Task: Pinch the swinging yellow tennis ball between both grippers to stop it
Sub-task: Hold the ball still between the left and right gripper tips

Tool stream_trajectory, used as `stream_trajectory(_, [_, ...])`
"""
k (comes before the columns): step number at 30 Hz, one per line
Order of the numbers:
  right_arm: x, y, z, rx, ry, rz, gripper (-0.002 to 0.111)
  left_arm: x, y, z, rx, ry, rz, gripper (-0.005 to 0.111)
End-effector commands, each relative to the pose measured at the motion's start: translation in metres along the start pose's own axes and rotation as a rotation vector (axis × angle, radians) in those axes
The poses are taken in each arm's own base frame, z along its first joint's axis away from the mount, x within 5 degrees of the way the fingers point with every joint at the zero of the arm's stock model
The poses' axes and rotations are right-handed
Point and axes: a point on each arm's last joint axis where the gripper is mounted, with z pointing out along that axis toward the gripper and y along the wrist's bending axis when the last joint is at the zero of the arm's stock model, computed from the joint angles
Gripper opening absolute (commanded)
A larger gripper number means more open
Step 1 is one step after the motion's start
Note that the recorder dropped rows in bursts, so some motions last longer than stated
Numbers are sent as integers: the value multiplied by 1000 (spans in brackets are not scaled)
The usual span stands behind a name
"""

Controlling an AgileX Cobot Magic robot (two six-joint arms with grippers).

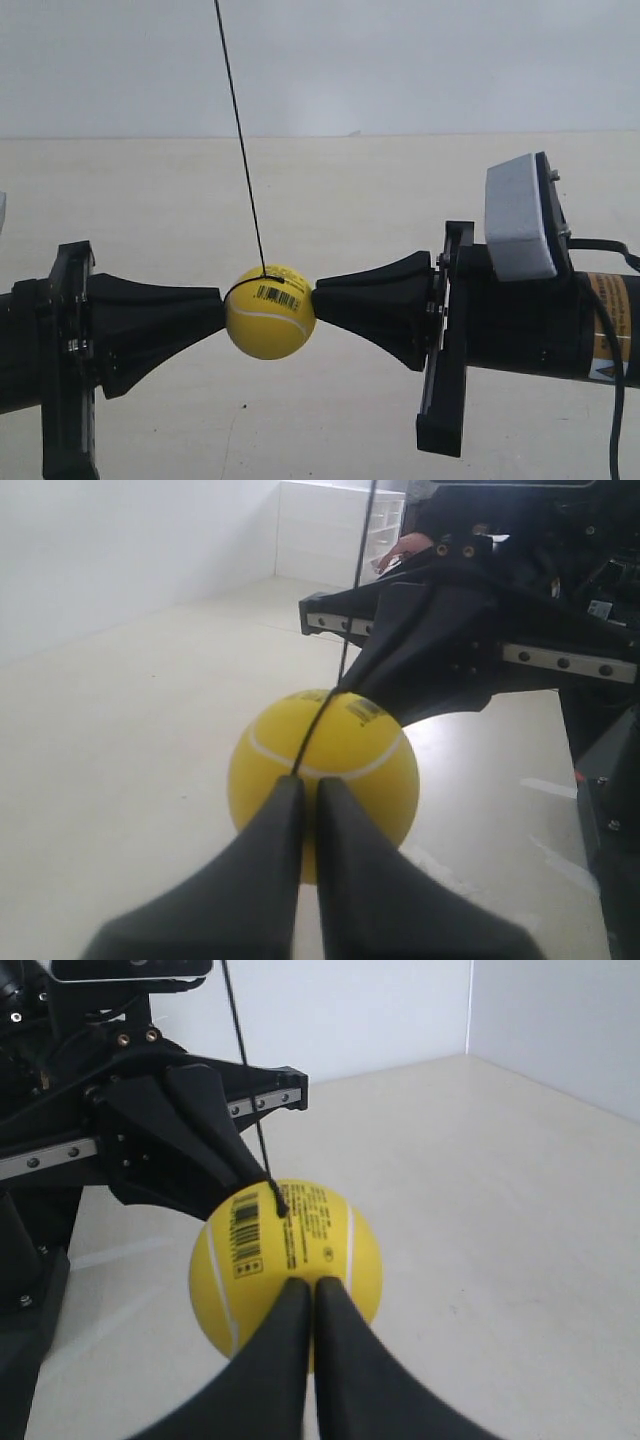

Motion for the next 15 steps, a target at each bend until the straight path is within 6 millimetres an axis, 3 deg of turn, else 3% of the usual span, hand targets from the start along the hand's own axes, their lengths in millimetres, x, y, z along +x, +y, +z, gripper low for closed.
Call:
stream_trajectory(1, [-2,1,1,-12,-11,-6,0,-1,-1,1,17,-7,3,5])
stream_trajectory(15, [-1,0,1,-10,-7,-15,0,-1,-1,1,17,-7,3,5])
